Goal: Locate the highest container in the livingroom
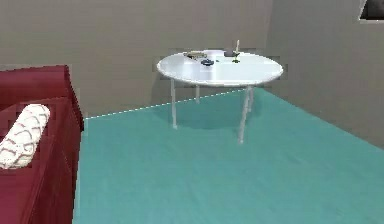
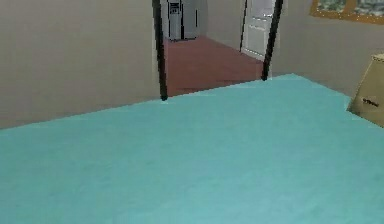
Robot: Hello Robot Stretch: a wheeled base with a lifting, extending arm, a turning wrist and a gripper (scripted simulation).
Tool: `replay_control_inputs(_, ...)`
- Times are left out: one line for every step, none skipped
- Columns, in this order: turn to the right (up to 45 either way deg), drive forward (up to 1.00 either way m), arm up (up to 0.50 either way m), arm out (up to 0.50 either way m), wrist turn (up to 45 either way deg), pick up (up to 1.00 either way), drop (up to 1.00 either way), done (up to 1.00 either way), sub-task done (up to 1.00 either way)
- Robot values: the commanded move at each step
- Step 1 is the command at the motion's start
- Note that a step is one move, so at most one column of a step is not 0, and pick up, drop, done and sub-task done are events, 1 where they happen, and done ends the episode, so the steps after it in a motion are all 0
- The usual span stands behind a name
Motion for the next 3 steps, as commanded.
replay_control_inputs(6.0,0.0,0.0,0.0,0.0,0.0,0.0,0.0,0.0)
replay_control_inputs(0.0,0.25,0.0,0.0,0.0,0.0,0.0,0.0,0.0)
replay_control_inputs(-12.0,0.0,0.0,0.0,0.0,0.0,0.0,0.0,0.0)
